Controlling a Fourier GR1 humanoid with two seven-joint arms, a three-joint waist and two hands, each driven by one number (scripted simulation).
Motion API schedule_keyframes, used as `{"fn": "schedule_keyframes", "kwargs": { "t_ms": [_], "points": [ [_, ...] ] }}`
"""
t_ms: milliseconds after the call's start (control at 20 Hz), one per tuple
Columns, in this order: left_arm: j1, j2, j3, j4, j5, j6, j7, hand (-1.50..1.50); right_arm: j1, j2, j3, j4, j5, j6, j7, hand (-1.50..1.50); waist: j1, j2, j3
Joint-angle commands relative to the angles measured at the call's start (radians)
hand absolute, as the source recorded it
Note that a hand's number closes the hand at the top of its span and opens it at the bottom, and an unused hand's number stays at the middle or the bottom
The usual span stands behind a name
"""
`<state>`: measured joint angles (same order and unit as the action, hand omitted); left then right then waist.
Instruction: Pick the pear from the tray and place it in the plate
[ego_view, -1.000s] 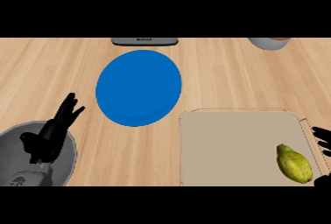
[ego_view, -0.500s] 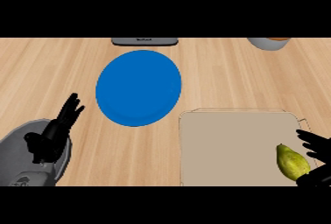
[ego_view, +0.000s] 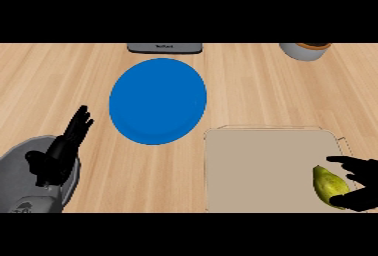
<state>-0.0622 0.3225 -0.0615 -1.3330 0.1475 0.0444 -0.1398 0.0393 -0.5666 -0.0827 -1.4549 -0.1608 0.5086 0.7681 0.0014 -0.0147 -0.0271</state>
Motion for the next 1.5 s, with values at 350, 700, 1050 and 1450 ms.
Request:
{"fn": "schedule_keyframes", "kwargs": {
  "t_ms": [350,700,1050,1450],
  "points": [
    [0.014,0.013,0.024,0.000,0.009,-0.040,-0.011,0.00,0.017,0.101,0.037,0.040,0.063,0.002,-0.128,1.50,0.005,0.015,0.028],
    [0.015,-0.022,0.001,0.018,-0.019,-0.002,-0.003,0.00,0.082,0.157,0.234,-0.333,0.643,-0.457,0.001,1.50,-0.021,-0.005,0.019],
    [0.003,-0.021,0.015,0.017,-0.020,0.015,0.015,0.00,0.119,0.251,0.509,-0.534,1.141,-0.671,0.189,1.50,-0.027,-0.002,0.022],
    [0.019,0.017,0.037,-0.013,-0.011,-0.021,0.006,0.00,0.113,0.435,0.863,-0.721,1.680,-0.554,0.459,1.50,-0.015,0.002,0.024]
  ]
}}
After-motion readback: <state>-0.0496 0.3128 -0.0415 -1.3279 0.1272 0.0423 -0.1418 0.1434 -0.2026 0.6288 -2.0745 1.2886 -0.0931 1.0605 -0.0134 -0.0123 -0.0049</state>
